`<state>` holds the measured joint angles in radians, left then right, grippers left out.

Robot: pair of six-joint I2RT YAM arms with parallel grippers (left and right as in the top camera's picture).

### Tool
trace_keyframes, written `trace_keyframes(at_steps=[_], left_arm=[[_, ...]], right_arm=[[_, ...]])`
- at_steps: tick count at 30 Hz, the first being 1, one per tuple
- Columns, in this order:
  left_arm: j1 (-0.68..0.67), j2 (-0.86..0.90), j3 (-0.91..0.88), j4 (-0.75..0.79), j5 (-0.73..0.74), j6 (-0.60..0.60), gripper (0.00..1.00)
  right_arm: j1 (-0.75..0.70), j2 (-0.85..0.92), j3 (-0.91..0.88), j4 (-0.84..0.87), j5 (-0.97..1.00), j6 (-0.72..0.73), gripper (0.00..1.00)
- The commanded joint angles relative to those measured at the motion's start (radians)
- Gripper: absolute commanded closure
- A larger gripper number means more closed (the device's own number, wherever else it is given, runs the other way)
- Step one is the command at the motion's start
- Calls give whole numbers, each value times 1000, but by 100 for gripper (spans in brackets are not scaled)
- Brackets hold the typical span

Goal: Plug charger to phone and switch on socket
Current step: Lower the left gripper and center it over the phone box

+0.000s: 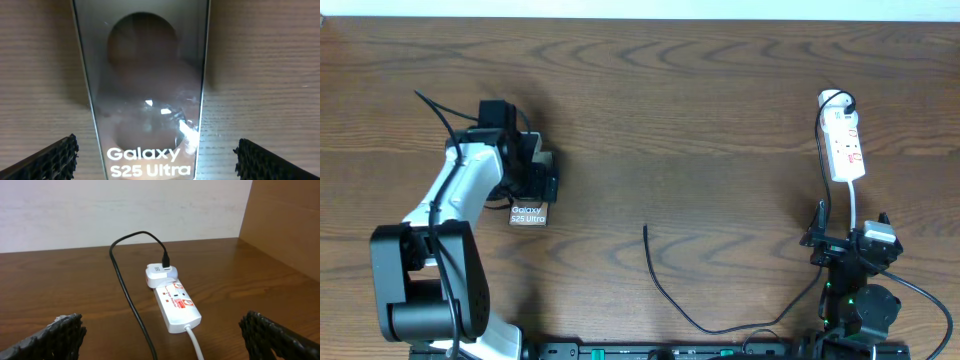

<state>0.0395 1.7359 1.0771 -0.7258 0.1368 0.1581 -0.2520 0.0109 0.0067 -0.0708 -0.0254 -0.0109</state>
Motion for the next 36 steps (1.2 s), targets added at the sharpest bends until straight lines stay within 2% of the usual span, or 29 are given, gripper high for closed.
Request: trace_keyframes(at_steps=[1,25,36], left_arm=[[6,4,-34,29,8,6,2],[6,4,-49,110,8,-32,2],[6,4,-125,183,8,-32,2]], right_arm=[[-3,-6,-1,-5,8,10,1],[-3,-6,-1,-5,8,10,1],[-3,-6,-1,-5,8,10,1]])
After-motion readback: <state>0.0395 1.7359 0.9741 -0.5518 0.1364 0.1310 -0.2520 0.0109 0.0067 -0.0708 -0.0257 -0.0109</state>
